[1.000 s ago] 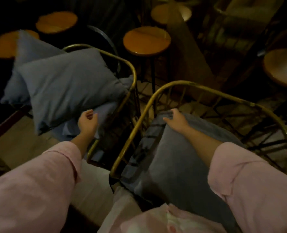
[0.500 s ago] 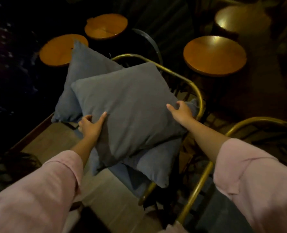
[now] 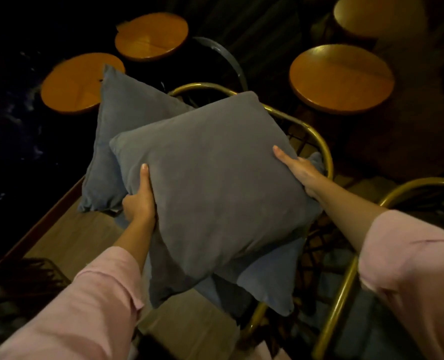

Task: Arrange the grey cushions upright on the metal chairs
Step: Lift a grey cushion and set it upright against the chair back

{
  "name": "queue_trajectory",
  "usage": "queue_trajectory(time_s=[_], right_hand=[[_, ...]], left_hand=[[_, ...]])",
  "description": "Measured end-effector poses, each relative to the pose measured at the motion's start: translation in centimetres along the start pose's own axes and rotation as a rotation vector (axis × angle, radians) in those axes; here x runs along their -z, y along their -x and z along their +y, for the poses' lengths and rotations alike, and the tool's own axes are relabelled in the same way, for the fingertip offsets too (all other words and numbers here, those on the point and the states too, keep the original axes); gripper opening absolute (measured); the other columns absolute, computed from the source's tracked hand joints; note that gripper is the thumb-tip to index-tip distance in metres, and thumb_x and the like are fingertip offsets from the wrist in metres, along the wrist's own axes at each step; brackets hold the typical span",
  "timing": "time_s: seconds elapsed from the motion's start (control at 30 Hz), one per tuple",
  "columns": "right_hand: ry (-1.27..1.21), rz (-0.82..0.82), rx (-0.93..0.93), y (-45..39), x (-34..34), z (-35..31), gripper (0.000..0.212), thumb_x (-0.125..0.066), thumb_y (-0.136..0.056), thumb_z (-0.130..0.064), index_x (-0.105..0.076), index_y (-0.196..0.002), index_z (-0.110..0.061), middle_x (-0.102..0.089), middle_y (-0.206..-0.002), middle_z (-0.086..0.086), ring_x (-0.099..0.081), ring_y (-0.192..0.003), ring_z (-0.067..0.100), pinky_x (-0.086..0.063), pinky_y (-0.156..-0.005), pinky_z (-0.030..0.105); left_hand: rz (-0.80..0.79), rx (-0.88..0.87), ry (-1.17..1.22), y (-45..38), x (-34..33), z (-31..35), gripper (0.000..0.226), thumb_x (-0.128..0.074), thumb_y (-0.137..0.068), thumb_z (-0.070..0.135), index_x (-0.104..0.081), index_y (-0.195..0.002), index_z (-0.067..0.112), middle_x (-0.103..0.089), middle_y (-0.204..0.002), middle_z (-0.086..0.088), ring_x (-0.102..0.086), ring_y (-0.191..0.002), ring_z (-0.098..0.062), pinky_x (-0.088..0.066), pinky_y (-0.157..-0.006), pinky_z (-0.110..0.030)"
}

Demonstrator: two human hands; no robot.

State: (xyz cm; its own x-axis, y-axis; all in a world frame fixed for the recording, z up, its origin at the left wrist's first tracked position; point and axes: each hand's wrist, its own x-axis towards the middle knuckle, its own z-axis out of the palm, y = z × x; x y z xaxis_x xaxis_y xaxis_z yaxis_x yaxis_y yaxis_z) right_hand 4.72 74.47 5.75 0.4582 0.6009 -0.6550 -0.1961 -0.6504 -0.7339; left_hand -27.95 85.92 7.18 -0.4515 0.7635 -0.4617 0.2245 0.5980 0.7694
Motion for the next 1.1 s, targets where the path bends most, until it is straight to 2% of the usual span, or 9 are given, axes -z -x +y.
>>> queue_trajectory(time_s=[0.1, 0.17, 0.3, 0.43, 0.53, 0.7, 0.87, 1.0, 1.1], right_hand=[[-0.230, 0.072, 0.023, 2.5, 2.7, 1.2, 0.083, -0.072, -0.070, -0.071, -0.060, -0.131, -0.015, -0.069, -0.108, 0.001, -0.066, -0.094, 0.022, -0.051, -0.071, 0.034], [-0.347, 0.132, 0.032, 4.9, 5.5, 2.5, 0.065, -0.071, -0.073, -0.066, -0.065, -0.117, -0.020, -0.069, -0.098, -0.001, -0.066, -0.087, 0.020, -0.052, -0.069, 0.034], [-0.515, 0.186, 0.074, 9.5, 11.9, 5.0, 0.076, -0.075, -0.046, -0.076, -0.072, -0.103, -0.025, -0.075, -0.110, 0.000, -0.070, -0.101, 0.023, -0.056, -0.090, 0.043], [-0.593, 0.253, 0.139, 14.5, 19.1, 7.5, 0.097, -0.077, -0.048, -0.079, -0.068, -0.127, -0.023, -0.074, -0.121, 0.004, -0.069, -0.113, 0.027, -0.053, -0.099, 0.047], [-0.662, 0.305, 0.184, 17.6, 25.5, 9.8, 0.071, -0.062, -0.081, -0.069, -0.062, -0.135, -0.024, -0.071, -0.127, 0.004, -0.068, -0.115, 0.025, -0.053, -0.097, 0.044], [-0.567, 0.438, 0.168, 23.1, 37.0, 15.0, 0.098, -0.078, -0.049, -0.077, -0.062, -0.132, -0.027, -0.068, -0.130, 0.000, -0.064, -0.117, 0.023, -0.049, -0.102, 0.045], [-0.655, 0.506, 0.187, 26.6, 47.7, 20.2, 0.102, -0.081, -0.047, -0.078, -0.063, -0.134, -0.027, -0.067, -0.133, 0.001, -0.063, -0.121, 0.026, -0.046, -0.109, 0.048], [-0.707, 0.634, 0.251, 27.7, 53.9, 23.9, 0.114, -0.076, -0.047, -0.081, -0.051, -0.145, -0.028, -0.061, -0.140, -0.001, -0.059, -0.124, 0.022, -0.046, -0.106, 0.040], [-0.753, 0.641, 0.311, 27.2, 56.9, 25.9, 0.106, -0.073, -0.056, -0.077, -0.048, -0.146, -0.026, -0.062, -0.137, -0.004, -0.060, -0.118, 0.016, -0.048, -0.102, 0.037]], left_hand=[[-0.052, -0.090, 0.054, 2.6, -0.9, 1.3, 0.109, -0.059, -0.062, 0.085, -0.051, -0.137, 0.005, -0.051, -0.144, -0.016, -0.051, -0.129, -0.036, -0.039, -0.108, -0.044], [-0.100, -0.156, 0.095, 4.6, -2.0, 1.9, 0.102, -0.061, -0.063, 0.081, -0.056, -0.132, 0.006, -0.055, -0.140, -0.015, -0.053, -0.127, -0.034, -0.042, -0.108, -0.042], [-0.263, -0.233, 0.157, 9.2, -5.1, 3.6, 0.084, -0.058, -0.069, 0.079, -0.068, -0.110, 0.007, -0.067, -0.115, -0.006, -0.062, -0.106, -0.024, -0.050, -0.093, -0.035], [-0.493, -0.310, 0.104, 15.8, -9.0, 5.0, 0.069, -0.045, -0.071, 0.085, -0.065, -0.076, 0.020, -0.070, -0.104, -0.010, -0.063, -0.095, -0.026, -0.051, -0.088, -0.039], [-0.647, -0.362, 0.074, 21.9, -12.1, 4.8, 0.073, -0.044, -0.070, 0.087, -0.068, -0.087, 0.020, -0.069, -0.105, -0.005, -0.065, -0.101, -0.025, -0.051, -0.096, -0.041], [-0.877, -0.399, -0.045, 33.3, -17.7, 2.0, 0.105, -0.051, -0.056, 0.093, -0.066, -0.120, 0.011, -0.069, -0.119, -0.010, -0.065, -0.105, -0.028, -0.053, -0.097, -0.044], [-1.076, -0.393, -0.100, 44.5, -23.4, -1.9, 0.081, -0.061, -0.077, 0.070, -0.055, -0.134, 0.012, -0.062, -0.117, -0.004, -0.060, -0.102, -0.022, -0.050, -0.090, -0.035], [-1.201, -0.393, -0.132, 51.1, -27.4, -5.4, 0.103, -0.068, -0.055, 0.079, -0.052, -0.137, 0.020, -0.058, -0.138, -0.002, -0.056, -0.124, -0.026, -0.046, -0.107, -0.044], [-1.225, -0.430, -0.041, 53.9, -30.3, -7.2, 0.078, -0.063, -0.079, 0.062, -0.043, -0.144, 0.025, -0.051, -0.145, 0.001, -0.050, -0.132, -0.024, -0.043, -0.109, -0.041]])
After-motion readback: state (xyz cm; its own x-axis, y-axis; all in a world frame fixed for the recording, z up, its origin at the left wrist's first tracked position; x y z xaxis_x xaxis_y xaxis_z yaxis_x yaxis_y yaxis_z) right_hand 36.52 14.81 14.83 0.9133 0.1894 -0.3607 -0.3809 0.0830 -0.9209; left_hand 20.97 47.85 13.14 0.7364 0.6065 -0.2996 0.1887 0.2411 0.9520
